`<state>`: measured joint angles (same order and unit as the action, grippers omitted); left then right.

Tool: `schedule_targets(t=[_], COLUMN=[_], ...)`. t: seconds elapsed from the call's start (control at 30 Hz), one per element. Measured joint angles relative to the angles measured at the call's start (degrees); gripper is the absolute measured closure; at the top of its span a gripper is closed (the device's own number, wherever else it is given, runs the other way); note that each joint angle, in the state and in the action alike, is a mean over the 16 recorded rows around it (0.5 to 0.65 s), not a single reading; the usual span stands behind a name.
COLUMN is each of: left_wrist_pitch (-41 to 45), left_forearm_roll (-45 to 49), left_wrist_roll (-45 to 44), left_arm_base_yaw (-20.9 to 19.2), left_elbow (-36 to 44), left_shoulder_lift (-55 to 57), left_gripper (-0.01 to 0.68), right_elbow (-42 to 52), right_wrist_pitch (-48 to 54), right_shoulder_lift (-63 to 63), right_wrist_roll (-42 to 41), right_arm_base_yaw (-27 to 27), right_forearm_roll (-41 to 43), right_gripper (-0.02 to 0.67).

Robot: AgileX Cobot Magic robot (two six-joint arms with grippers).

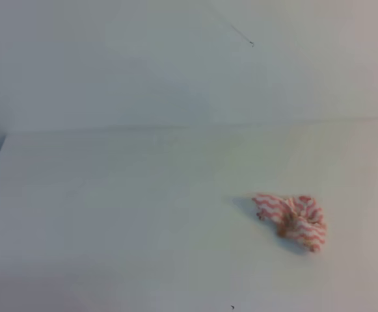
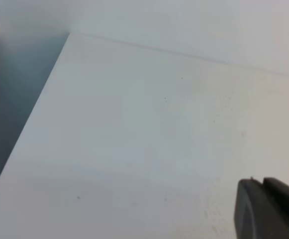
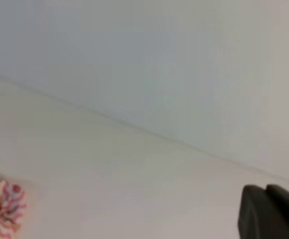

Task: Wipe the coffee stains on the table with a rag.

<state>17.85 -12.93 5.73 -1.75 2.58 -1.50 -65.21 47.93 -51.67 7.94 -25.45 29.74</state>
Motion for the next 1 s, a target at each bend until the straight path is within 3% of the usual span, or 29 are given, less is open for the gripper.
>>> schedule_targets(t=[0.27,0.57,0.77,1.0], left_wrist_pitch=[0.00,0.00,0.00,0.00], left_forearm_roll=[0.00,0.00,0.00,0.00], left_wrist_roll=[0.00,0.00,0.00,0.00], left_arm_base_yaw=[0.00,0.00,0.00,0.00], left_elbow=[0.00,0.00,0.00,0.00], left_shoulder_lift=[0.00,0.00,0.00,0.00], left_gripper=[0.672,0.672,0.672,0.672], right_elbow=[12.99,33.78,42.78,46.52], right_wrist_pitch=[4.76,-4.42,-11.63,-15.45], right_shoulder_lift=[17.76,36.03,41.86,43.63], right_wrist_roll=[5.93,10.42,11.63,12.44], right_arm_base_yaw=[0.00,0.00,0.00,0.00], right_forearm_roll=[1.70,-3.27,-5.62,-5.97], right_gripper=[0.650,0.651,0.651,0.651])
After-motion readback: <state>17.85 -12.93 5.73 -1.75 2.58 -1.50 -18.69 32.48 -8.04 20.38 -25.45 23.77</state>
